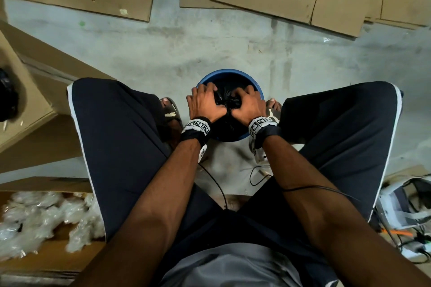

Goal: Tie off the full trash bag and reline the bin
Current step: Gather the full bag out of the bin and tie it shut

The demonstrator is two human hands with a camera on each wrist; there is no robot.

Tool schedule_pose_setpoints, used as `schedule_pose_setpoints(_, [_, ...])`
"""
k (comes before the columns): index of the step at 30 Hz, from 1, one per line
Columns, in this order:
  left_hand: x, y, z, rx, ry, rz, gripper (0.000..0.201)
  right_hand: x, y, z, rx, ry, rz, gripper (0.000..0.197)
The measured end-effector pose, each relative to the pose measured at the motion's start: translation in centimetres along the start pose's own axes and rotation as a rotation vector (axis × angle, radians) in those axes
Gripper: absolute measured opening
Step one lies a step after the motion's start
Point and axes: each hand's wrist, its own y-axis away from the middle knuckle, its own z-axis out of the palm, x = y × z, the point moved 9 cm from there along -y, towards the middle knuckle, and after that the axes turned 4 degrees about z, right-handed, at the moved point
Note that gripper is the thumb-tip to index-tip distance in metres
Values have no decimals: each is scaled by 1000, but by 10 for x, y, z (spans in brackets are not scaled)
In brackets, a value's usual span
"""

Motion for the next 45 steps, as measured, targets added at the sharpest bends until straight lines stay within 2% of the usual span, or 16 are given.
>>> schedule_pose_setpoints(3, [-4, 1, 3, -25, 18, -58, 64, 3, -2, 4, 4, 53, 5, 56])
schedule_pose_setpoints(6, [-13, 6, 29, -216, -98, -46, 74, 8, -2, 5, 15, 78, 10, 47])
schedule_pose_setpoints(8, [-15, 11, 40, -277, -183, 15, 68, 8, -1, 1, 35, 42, -9, 34])
schedule_pose_setpoints(10, [-9, 12, 38, -249, -207, 82, 46, 10, 1, -7, 64, 31, -4, 23])
schedule_pose_setpoints(12, [1, 14, 30, -220, -219, 135, 31, 10, 4, -17, 101, 18, 1, 22])
schedule_pose_setpoints(16, [19, 15, -1, -131, -212, 177, 35, 9, 12, -42, 152, -88, -18, 20])
schedule_pose_setpoints(24, [66, 21, -108, 9, -124, 284, 36, -20, 38, -139, 367, -238, -192, 18])
schedule_pose_setpoints(32, [137, 46, -240, 228, -53, 361, 25, -63, 92, -279, 564, -286, -380, 15])
schedule_pose_setpoints(37, [183, 54, -313, 305, -84, 413, 33, -82, 127, -365, 685, -163, -408, 16])
schedule_pose_setpoints(43, [258, 64, -402, 414, -96, 528, 29, -90, 158, -466, 835, -146, -424, 25])
schedule_pose_setpoints(45, [267, 64, -411, 425, -116, 531, 28, -87, 158, -477, 831, -150, -421, 29])
